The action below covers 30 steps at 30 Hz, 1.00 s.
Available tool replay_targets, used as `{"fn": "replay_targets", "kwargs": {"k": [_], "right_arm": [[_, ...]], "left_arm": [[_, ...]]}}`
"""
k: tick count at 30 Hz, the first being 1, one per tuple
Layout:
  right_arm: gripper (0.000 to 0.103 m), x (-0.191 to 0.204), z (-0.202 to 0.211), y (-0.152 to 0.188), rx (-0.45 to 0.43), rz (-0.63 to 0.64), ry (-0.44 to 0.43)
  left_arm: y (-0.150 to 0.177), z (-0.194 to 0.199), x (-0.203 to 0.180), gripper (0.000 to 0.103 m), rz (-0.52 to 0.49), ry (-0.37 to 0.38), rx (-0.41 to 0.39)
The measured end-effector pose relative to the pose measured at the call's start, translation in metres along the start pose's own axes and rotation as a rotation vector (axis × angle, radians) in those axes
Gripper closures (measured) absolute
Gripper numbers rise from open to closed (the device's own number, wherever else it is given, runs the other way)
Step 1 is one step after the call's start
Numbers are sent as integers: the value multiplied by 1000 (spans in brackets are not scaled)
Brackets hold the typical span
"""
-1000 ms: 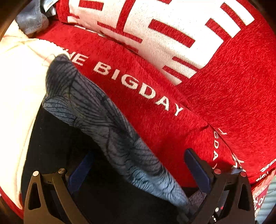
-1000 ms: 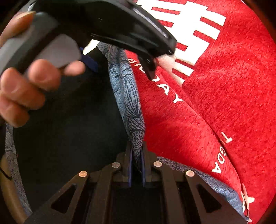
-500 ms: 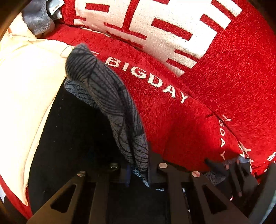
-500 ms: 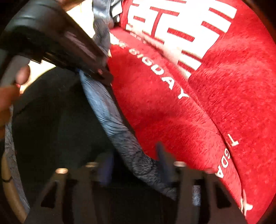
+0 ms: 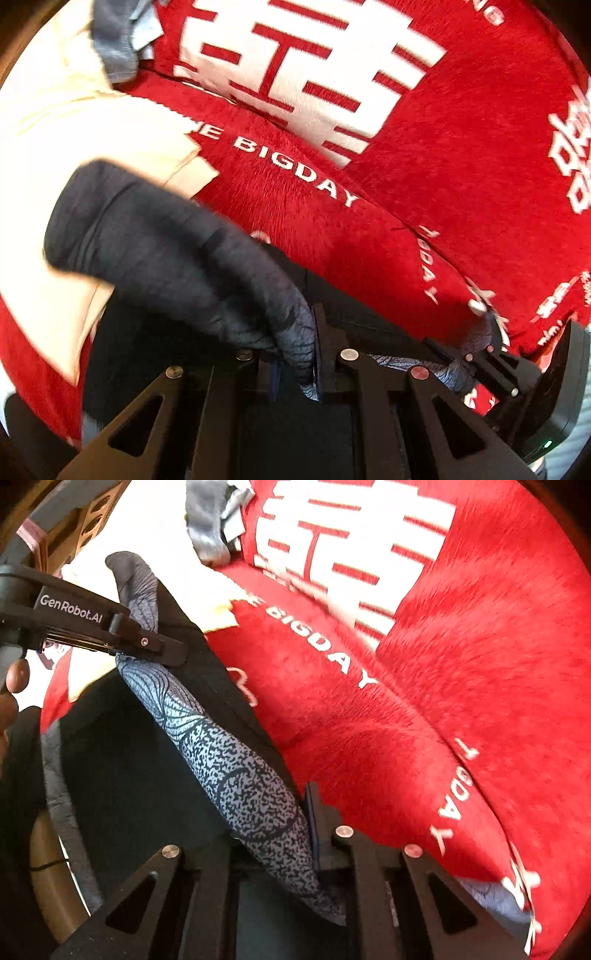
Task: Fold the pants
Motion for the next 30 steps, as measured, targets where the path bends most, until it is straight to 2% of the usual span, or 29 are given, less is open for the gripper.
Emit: {"fn": "replay_targets", "kwargs": {"k": [3, 7, 11, 14, 15, 18, 19, 21, 22, 25, 27, 29, 30], "right_arm": [[88, 34, 25, 9, -22, 16, 14], [89, 86, 38, 40, -5, 69, 34], [89, 132, 22, 78, 57, 78, 61], [89, 156, -2, 103, 108, 63, 114], [89, 159, -3, 105, 89, 58, 167], [88, 158, -1, 106, 79, 5, 216], [88, 157, 0, 106, 81, -14, 226], [87, 158, 0, 104, 86, -20, 261], [84, 160, -1, 104, 90, -16, 280], [78, 171, 4, 106, 107, 5, 325], [67, 175, 14, 108, 93, -28, 268], [49, 176, 27, 106, 60, -73, 212], [45, 176, 37, 105, 29, -109, 181]], "left_arm": [[34, 25, 13, 88, -29, 15, -14], [72, 38, 41, 88, -37, 37, -2], [113, 26, 92, 88, 55, 88, 82], [141, 10, 122, 87, 126, 104, 159], [147, 11, 127, 84, 136, 109, 164], [156, 21, 139, 81, 147, 118, 152], [159, 28, 142, 72, 138, 111, 143], [163, 40, 150, 61, 117, 45, 110], [163, 44, 155, 57, 111, 25, 99], [163, 63, 168, 57, 114, -43, 59], [157, 74, 176, 57, 102, -82, 28], [149, 80, 171, 58, 73, -84, -3], [146, 80, 165, 57, 54, -77, -12]]}}
Point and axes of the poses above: each gripper's, at about its wrist camera, not at the fingertips, and z roughly against the way its jaws point, x to its left, y to its underside, the point moved 7 cm from there along -z, roughly the way its jaws point, and after that the axes turned 4 degrees about z, right-handed, at the moved point
